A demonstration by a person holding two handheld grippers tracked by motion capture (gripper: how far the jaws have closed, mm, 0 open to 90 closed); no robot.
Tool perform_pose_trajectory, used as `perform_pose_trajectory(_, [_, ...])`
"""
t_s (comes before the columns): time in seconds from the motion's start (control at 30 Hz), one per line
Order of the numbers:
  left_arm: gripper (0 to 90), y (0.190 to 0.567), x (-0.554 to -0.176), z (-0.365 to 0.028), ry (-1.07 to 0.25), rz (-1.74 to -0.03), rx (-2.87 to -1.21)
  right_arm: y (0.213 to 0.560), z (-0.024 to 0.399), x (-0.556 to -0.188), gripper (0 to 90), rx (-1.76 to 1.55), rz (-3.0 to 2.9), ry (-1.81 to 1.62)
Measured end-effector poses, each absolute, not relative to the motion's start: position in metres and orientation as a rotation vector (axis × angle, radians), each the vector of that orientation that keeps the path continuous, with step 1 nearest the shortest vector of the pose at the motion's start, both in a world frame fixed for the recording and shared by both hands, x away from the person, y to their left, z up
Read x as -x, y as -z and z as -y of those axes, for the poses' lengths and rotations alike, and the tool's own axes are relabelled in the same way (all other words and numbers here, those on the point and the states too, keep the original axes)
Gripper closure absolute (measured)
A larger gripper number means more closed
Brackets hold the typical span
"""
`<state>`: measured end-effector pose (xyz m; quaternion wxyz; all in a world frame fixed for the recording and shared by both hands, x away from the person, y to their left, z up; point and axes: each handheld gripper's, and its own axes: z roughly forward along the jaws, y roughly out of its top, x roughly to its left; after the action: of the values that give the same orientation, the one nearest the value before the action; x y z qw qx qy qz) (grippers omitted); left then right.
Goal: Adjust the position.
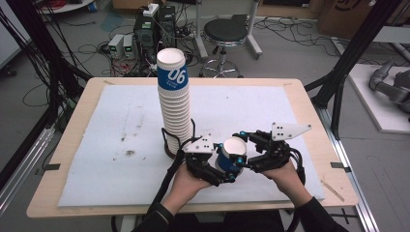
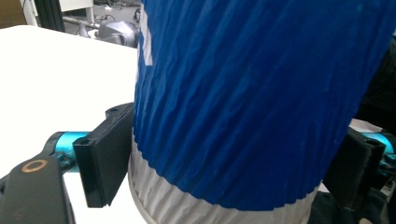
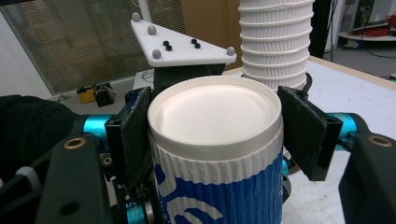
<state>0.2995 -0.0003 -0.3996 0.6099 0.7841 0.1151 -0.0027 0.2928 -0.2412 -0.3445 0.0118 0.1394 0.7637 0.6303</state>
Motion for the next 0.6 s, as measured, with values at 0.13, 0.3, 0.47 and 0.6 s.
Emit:
perform_pose_trajectory(0.13, [17.3, 0.398, -0.3, -0.002, 0.006, -0.258, -1.828, 0.344, 0.242, -0.294, 30.2, -0.436, -2.394, -1.958])
perform_pose_trajectory(0.3, [18.0, 0.394, -0.301, -0.006, 0.008, -0.251, -1.849, 0.341, 0.245, -0.296, 21.8, -0.453, -2.445, -1.937])
perform_pose_trajectory(0.47, [18.5, 0.39, -0.301, -0.007, 0.006, -0.25, -1.895, 0.329, 0.247, -0.294, 20.7, -0.417, -2.507, -1.858])
perform_pose_trajectory(0.6, [18.5, 0.387, -0.301, -0.006, -0.011, -0.257, -1.976, 0.324, 0.245, -0.291, 20.5, -0.393, -2.54, -1.766])
